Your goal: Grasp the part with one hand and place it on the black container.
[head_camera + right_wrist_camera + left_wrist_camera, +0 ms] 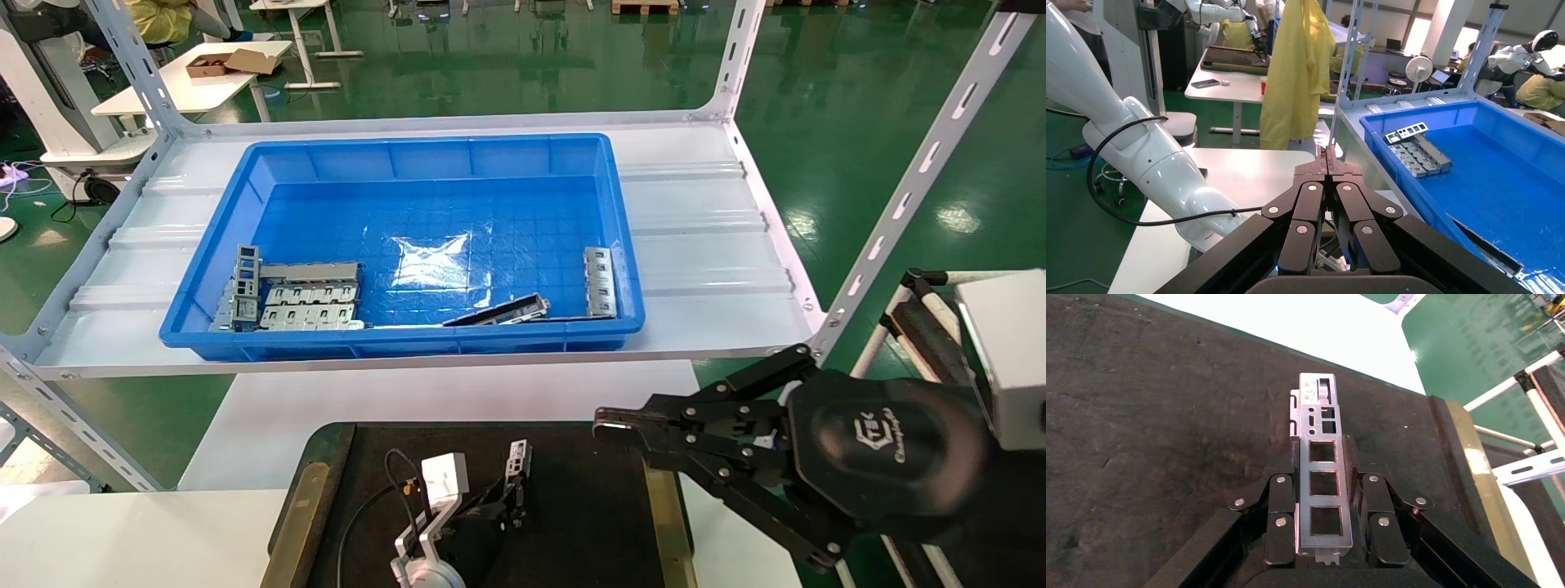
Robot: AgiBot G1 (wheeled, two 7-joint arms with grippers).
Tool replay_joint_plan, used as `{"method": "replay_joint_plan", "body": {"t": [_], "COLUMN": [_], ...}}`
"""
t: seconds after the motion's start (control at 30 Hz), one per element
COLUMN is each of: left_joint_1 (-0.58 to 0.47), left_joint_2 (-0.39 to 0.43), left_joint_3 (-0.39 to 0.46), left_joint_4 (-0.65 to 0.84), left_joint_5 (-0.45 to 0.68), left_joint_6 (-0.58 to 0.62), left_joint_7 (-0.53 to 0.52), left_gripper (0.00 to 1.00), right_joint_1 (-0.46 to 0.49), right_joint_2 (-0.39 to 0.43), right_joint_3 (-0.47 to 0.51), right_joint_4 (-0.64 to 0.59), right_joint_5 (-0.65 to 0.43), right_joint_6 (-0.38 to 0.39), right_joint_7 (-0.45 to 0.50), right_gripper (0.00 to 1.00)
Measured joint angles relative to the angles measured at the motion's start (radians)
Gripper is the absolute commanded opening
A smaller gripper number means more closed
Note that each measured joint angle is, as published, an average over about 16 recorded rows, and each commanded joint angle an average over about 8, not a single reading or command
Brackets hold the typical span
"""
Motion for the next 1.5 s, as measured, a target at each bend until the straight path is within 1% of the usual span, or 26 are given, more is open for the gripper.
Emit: {"method": "replay_joint_plan", "body": {"t": [0.07,0.1,0.13,0.17,0.2,0.27,0.33,0.4,0.43,0.47,0.77,1.0,1.27,1.5], "left_joint_1": [-0.001,-0.002,-0.003,-0.004,-0.005,-0.007,-0.009,-0.012,-0.013,-0.015,-0.030,-0.041,-0.038,-0.021], "left_joint_2": [0.001,0.001,0.002,0.002,0.002,0.003,0.003,0.003,0.003,0.003,-0.001,-0.023,-0.106,-0.210], "left_joint_3": [0.006,0.010,0.013,0.017,0.021,0.028,0.036,0.044,0.048,0.052,0.082,0.086,0.068,0.040], "left_joint_4": [0.008,0.012,0.016,0.020,0.023,0.030,0.037,0.043,0.046,0.048,0.056,0.022,-0.108,-0.259], "left_joint_5": [0.007,0.011,0.014,0.017,0.020,0.026,0.031,0.036,0.038,0.041,0.068,0.105,0.177,0.242], "left_joint_6": [0.002,0.002,0.003,0.003,0.004,0.005,0.007,0.008,0.009,0.009,0.009,0.021,0.085,0.190], "left_joint_7": [-0.014,-0.021,-0.028,-0.035,-0.042,-0.057,-0.071,-0.086,-0.093,-0.100,-0.157,-0.192,-0.212,-0.213], "left_gripper": [0.02,0.05,0.09,0.14,0.23,0.48,0.70,0.89,0.96,1.00,1.00,1.00,1.00,1.00], "right_joint_1": [0.000,0.000,0.000,0.000,0.000,0.000,0.000,0.000,0.000,0.000,0.000,0.000,0.000,0.000], "right_joint_2": [0.000,0.000,0.000,0.000,0.000,0.000,0.000,0.000,0.000,0.000,0.000,0.000,0.000,0.000], "right_joint_3": [0.000,0.000,0.000,0.000,0.000,0.000,0.000,0.000,0.000,0.000,0.000,0.000,0.000,0.000], "right_joint_4": [0.000,0.000,0.000,0.000,0.000,0.000,0.000,0.000,0.000,0.000,0.000,0.000,0.000,0.000], "right_joint_5": [0.000,0.000,0.000,0.000,0.000,0.000,0.000,0.000,0.000,0.000,0.000,0.000,0.000,0.000], "right_joint_6": [0.000,0.000,0.000,0.000,0.000,0.000,0.000,0.000,0.000,0.000,0.000,0.000,0.000,0.000], "right_joint_7": [0.000,0.000,0.000,0.000,0.000,0.000,0.000,0.000,0.000,0.000,0.000,0.000,0.000,0.000], "right_gripper": [0.05,0.09,0.14,0.24,0.36,0.60,0.81,0.97,1.00,1.00,1.00,1.00,1.00,1.00]}}
